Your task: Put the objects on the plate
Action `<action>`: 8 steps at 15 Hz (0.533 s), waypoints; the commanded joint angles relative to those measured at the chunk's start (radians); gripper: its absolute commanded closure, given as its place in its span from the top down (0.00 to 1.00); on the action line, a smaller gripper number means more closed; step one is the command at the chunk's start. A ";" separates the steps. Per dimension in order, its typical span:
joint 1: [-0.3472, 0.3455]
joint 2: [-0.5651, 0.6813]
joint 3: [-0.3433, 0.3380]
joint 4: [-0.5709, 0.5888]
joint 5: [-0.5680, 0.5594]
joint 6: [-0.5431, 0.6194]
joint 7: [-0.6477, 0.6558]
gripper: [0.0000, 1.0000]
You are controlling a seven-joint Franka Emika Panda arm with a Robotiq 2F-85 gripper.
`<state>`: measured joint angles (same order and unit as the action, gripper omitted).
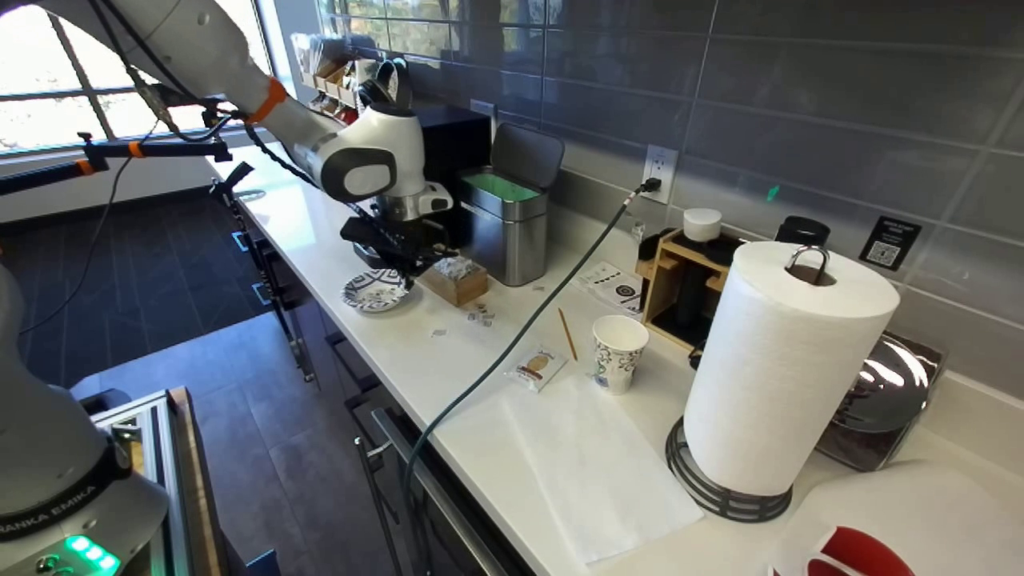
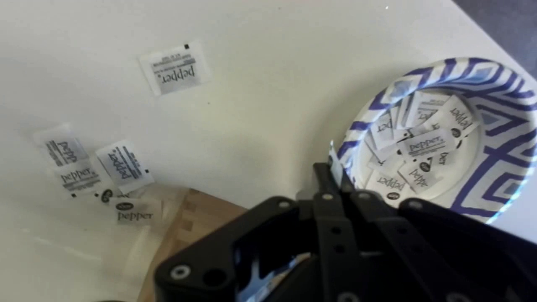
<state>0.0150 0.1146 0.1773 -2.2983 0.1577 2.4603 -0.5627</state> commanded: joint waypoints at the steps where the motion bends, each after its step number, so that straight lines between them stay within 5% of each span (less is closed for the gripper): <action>1: 0.028 -0.030 0.008 0.000 0.011 -0.077 -0.123 0.00; 7: 0.068 -0.005 0.028 0.049 0.033 -0.100 -0.369 0.00; 8: 0.068 0.003 0.032 0.064 0.049 -0.121 -0.422 0.27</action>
<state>0.0739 0.0964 0.2041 -2.2756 0.1648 2.3931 -0.8479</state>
